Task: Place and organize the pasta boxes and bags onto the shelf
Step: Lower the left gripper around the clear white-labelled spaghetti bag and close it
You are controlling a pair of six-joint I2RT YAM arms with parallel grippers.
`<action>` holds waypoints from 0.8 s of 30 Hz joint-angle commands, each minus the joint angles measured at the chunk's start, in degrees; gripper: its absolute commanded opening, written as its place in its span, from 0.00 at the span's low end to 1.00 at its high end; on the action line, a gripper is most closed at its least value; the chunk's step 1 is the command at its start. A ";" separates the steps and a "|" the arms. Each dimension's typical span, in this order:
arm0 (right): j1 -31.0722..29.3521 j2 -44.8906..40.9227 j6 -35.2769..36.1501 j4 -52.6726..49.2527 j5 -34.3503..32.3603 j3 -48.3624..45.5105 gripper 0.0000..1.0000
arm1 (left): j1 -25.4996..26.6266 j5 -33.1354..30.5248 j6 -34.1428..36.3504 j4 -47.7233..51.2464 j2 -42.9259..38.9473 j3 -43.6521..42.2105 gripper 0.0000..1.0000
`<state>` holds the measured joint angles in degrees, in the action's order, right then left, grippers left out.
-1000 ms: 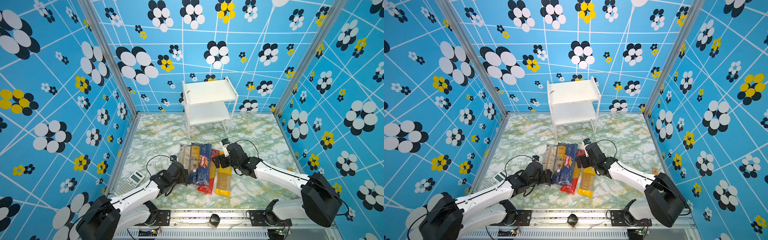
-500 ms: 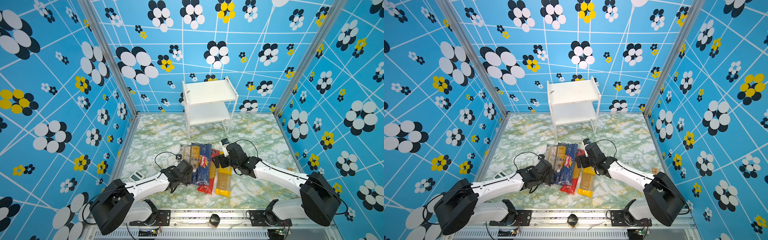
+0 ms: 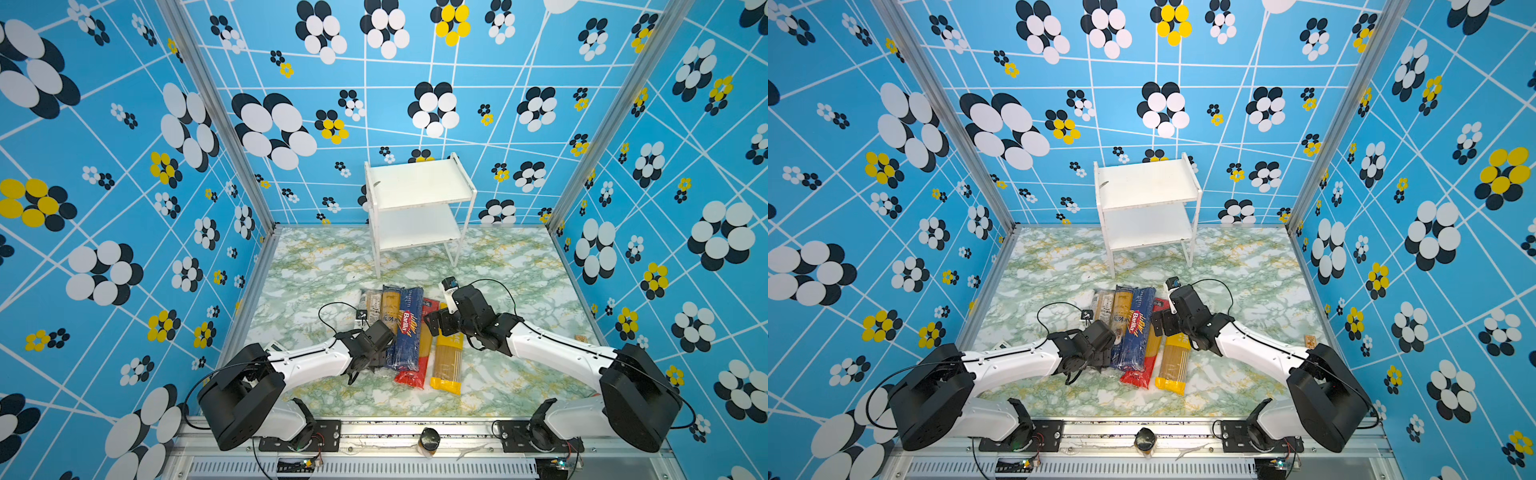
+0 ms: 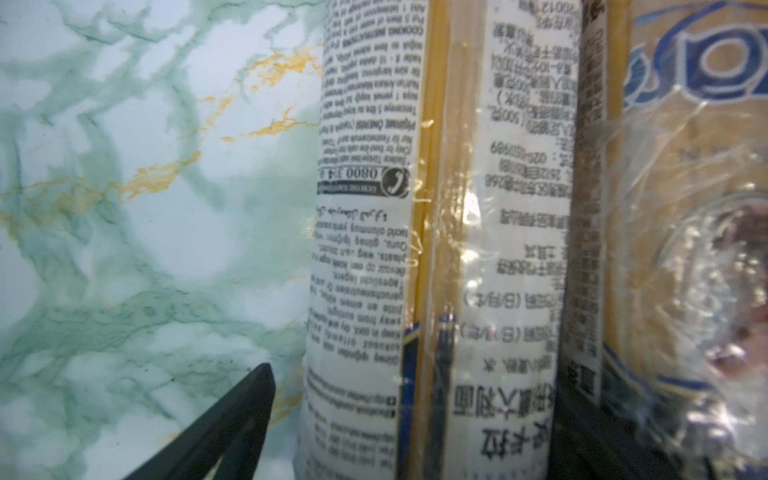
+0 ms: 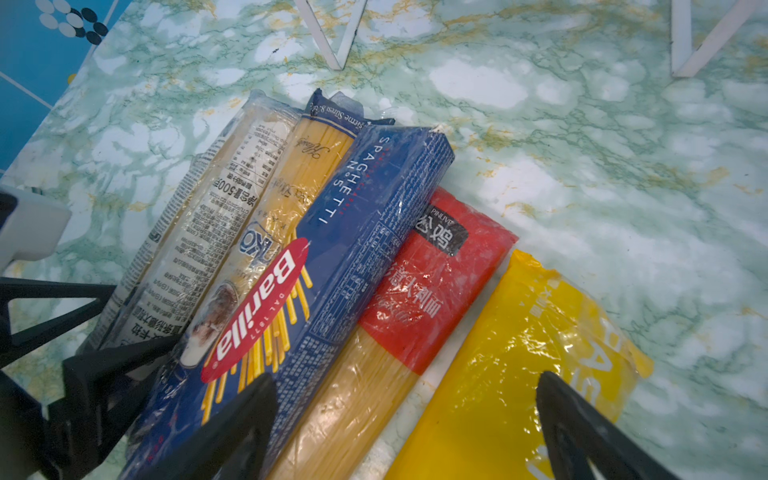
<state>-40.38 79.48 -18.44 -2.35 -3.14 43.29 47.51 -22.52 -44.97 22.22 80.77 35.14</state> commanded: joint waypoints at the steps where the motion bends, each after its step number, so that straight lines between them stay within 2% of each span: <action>1: -0.46 0.06 1.03 0.77 -0.92 1.01 0.99 | 1.08 -0.32 -1.28 5.97 3.37 0.21 0.94; 10: -0.49 0.06 0.84 1.03 -0.81 0.87 0.99 | 3.16 0.70 -4.44 6.81 5.05 0.12 0.85; 21: -0.49 -0.04 0.94 0.90 -1.16 0.80 0.99 | 3.15 1.27 -4.59 5.78 4.49 -0.69 0.51; 24: -0.49 0.06 0.88 0.94 -1.08 0.79 0.99 | 3.12 1.34 -4.43 6.05 3.41 -0.57 0.45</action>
<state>-40.38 79.48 -18.44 -2.35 -3.14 43.29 50.43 -24.93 -49.54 23.33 83.09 36.88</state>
